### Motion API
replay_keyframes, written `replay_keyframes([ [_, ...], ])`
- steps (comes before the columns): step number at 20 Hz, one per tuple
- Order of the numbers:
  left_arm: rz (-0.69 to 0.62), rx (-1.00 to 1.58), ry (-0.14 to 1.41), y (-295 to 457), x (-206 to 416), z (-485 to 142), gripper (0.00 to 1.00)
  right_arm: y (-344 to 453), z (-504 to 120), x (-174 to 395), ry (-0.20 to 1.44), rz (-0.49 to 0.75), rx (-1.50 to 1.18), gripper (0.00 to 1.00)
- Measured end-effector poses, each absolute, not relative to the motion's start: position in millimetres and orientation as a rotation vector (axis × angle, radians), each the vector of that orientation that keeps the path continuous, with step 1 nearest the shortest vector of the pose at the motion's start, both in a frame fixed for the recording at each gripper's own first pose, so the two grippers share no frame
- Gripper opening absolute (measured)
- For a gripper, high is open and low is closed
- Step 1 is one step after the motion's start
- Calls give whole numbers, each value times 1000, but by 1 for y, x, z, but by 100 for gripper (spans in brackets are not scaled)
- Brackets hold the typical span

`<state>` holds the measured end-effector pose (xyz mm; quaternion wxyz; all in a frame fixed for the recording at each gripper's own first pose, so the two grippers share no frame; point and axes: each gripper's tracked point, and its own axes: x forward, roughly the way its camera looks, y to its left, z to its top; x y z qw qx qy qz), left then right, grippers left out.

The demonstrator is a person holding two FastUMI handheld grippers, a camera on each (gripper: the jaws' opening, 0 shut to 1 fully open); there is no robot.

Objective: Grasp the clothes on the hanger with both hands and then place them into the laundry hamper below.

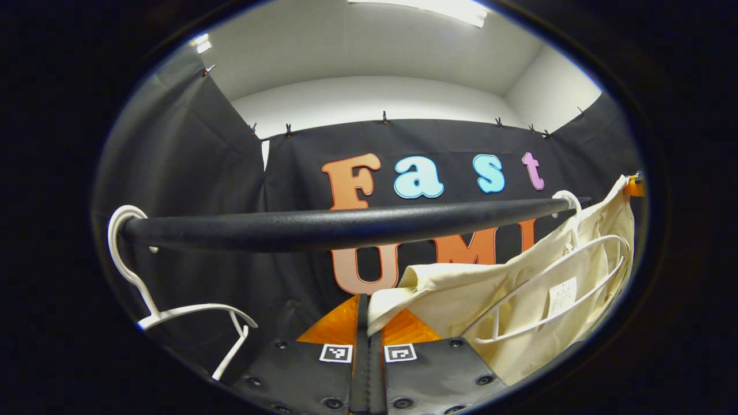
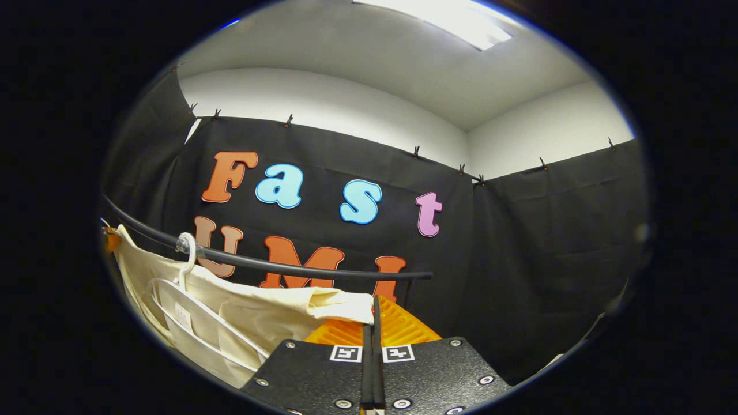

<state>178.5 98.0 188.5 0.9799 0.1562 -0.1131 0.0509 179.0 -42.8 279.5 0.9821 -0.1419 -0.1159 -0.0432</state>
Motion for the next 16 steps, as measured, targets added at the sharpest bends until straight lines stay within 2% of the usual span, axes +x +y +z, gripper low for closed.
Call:
replay_keyframes([
  [8, 133, 346, -186, 104, 183, 168, 6, -58, 211, 199, -116, -65, -301, 0],
  [16, 165, 300, -118, 114, 183, 134, 6, -53, 158, 190, -54, -2, -280, 0],
])
